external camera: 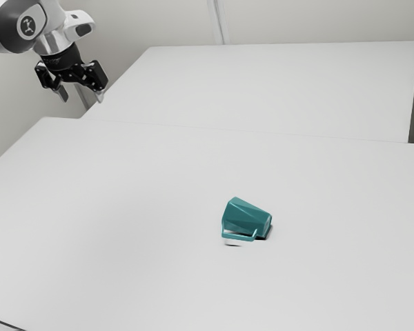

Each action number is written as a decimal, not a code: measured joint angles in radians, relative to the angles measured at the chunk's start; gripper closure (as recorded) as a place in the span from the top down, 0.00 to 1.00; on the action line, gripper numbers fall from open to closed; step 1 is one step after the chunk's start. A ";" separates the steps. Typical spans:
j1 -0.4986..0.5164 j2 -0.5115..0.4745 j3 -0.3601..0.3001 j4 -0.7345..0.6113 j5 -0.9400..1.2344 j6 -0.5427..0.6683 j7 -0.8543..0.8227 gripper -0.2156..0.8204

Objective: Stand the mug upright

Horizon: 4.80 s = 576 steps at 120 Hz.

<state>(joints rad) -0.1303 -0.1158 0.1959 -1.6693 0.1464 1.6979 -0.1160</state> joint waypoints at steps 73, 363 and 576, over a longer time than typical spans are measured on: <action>-0.052 0.201 0.045 -0.003 -0.346 0.017 0.044 0.79; -0.120 0.400 -0.130 -0.139 -0.874 0.284 -0.022 0.04; -0.081 0.241 -0.109 -0.466 -0.171 0.463 -0.195 0.48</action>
<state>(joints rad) -0.2115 0.1251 0.0874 -2.1350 -0.0242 2.1609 -0.3109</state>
